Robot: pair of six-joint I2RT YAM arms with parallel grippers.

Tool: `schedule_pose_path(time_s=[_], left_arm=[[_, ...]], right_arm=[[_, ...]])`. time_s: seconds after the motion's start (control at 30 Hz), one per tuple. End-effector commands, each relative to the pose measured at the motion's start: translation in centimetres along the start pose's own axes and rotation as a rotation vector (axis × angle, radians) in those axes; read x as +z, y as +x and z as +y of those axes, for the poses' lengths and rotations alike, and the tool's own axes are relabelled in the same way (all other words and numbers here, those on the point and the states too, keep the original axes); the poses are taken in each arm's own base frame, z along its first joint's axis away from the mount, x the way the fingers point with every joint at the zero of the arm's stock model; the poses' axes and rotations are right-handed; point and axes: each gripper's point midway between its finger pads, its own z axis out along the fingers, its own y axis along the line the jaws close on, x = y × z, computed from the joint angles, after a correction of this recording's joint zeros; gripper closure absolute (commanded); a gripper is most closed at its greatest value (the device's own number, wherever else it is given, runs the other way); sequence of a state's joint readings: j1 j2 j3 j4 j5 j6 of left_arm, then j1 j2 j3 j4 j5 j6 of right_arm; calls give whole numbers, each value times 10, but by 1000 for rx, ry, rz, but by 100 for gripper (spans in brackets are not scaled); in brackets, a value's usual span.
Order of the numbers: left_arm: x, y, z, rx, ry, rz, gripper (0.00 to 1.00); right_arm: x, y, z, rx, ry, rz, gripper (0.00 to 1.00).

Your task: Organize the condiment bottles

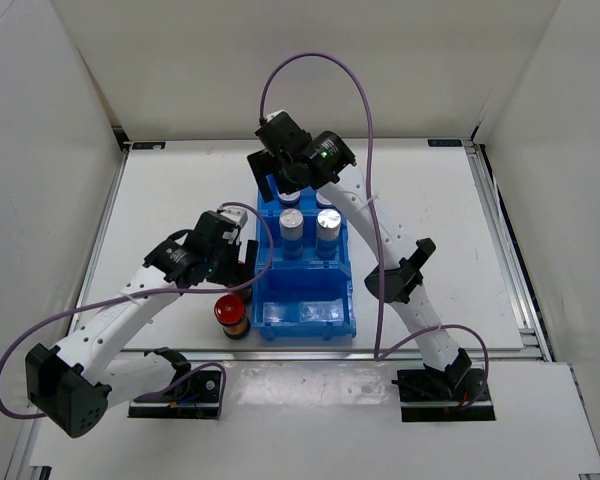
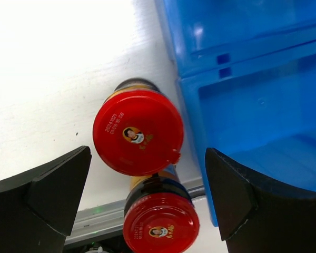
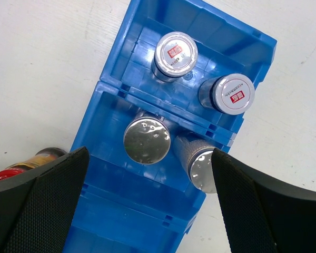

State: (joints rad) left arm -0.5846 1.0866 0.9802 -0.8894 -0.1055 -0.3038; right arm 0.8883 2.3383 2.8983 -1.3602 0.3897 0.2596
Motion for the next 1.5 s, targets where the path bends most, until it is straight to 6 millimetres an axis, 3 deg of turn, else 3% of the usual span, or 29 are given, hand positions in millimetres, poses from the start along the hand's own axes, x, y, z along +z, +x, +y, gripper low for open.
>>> schedule_pose_path(time_s=[0.0, 0.27, 0.37, 0.47, 0.57, 0.83, 0.97, 1.0, 1.07, 1.1, 1.17, 1.27, 1.33, 1.4, 1.47], left_arm=[[4, 4, 5, -7, -25, -12, 0], [22, 8, 11, -46, -80, 0, 0], [26, 13, 16, -53, -102, 3, 7], [28, 14, 16, -52, -105, 11, 7], [31, 13, 16, -41, -105, 12, 0], [41, 2, 15, -46, -112, -37, 0], [45, 5, 18, -45, -124, -32, 13], [43, 1, 16, -47, -121, -42, 23], [43, 0, 17, -55, -117, -39, 34], [42, -3, 17, -48, -114, -47, 46], [39, -11, 18, -51, -127, -70, 55], [18, -37, 32, -51, -209, -149, 88], [3, -56, 40, -65, -261, -209, 89], [-22, -90, 47, -63, -313, -312, 89], [-46, -122, 36, -31, -276, -401, 89]], right_arm=[[-38, 47, -28, -52, 70, 184, 0], [-36, 42, -27, -54, 64, 167, 0], [-35, 40, -29, -43, 59, 162, 0], [-35, 41, -27, -42, 50, 164, 0], [-35, 41, -27, -42, 50, 164, 0], [-34, 47, -25, -48, 37, 192, 0], [-36, 51, -26, -54, 41, 209, 0], [-36, 51, -26, -54, 41, 209, 0], [-39, 49, -27, -51, 39, 201, 0], [-39, 49, -27, -51, 39, 201, 0], [-39, 50, -25, -50, 29, 204, 0], [-40, 51, -23, -49, 17, 208, 0], [-38, 53, -22, -51, 11, 219, 0], [-39, 54, -26, -55, 30, 222, 0], [-48, 51, -32, -54, 49, 203, 0]])
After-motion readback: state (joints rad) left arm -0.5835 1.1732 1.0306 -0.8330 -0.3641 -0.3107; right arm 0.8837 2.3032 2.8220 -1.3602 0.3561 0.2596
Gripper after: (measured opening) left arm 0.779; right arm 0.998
